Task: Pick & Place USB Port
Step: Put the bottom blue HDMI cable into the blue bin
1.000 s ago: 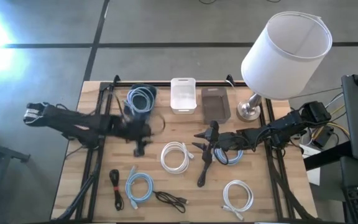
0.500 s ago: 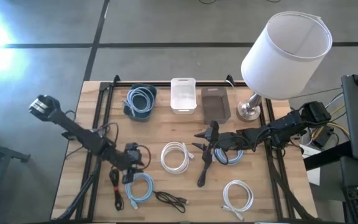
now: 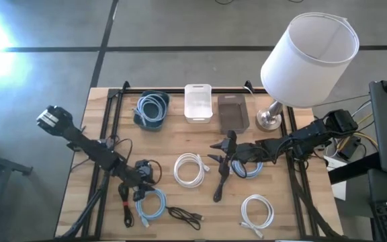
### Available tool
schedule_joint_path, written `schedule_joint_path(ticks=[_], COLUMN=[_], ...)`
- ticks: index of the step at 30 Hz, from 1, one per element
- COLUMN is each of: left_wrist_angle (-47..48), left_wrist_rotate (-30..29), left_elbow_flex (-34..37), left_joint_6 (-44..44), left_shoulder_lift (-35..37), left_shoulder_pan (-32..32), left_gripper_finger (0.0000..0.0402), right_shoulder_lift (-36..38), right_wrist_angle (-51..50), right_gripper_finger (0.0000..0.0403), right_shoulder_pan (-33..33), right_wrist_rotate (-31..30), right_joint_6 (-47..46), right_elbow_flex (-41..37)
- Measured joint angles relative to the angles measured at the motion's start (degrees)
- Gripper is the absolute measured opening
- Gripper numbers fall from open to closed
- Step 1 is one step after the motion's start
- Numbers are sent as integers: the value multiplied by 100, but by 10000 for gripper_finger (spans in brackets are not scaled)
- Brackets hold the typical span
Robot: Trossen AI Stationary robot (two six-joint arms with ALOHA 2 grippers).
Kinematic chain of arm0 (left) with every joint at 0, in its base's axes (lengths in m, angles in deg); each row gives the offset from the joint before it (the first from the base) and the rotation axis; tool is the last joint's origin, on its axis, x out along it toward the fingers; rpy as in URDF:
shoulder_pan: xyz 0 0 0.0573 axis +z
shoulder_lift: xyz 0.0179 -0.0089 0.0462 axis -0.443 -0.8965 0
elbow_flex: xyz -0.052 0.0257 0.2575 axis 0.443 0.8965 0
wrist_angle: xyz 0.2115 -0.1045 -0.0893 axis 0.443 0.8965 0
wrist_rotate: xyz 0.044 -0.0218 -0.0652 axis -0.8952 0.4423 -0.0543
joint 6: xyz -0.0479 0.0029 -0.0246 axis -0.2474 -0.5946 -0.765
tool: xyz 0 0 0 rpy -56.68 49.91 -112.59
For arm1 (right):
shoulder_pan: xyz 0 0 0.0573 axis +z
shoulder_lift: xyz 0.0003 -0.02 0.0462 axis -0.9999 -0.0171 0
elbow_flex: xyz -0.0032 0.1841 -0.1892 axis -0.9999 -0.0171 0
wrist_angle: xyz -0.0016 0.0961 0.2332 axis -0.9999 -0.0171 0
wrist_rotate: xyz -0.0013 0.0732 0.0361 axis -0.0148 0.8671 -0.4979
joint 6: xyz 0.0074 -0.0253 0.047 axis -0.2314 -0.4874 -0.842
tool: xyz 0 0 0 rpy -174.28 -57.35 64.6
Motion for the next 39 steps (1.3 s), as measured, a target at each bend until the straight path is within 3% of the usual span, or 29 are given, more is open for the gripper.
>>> schedule_joint_path(ticks=[13, 28, 31, 36, 39], left_wrist_angle=[20, 340, 355, 329, 338], left_wrist_rotate=[125, -7, -40, -124, -686], left_elbow_flex=[-669, -670, -668, -666, -663], left_joint_6=[175, 283, 388, 431, 551], left_shoulder_lift=[-175, -1200, -1315, -1281, -1076], left_shoulder_pan=[-180, -289, -287, -282, -291], left_gripper_finger=[151, 149, 129, 40, 17], right_shoulder_lift=[0, 0, 0, 0, 0], right_wrist_angle=[2, 0, 2, 2, 2], right_gripper_finger=[182, 180, 178, 176, 178], right_shoulder_pan=[-1, 0, 0, 0, 0], right_wrist_rotate=[0, 0, 0, 0, 0], right_joint_6=[-1, -2, -2, -2, -2], right_elbow_flex=[0, -2, -2, -2, -2])
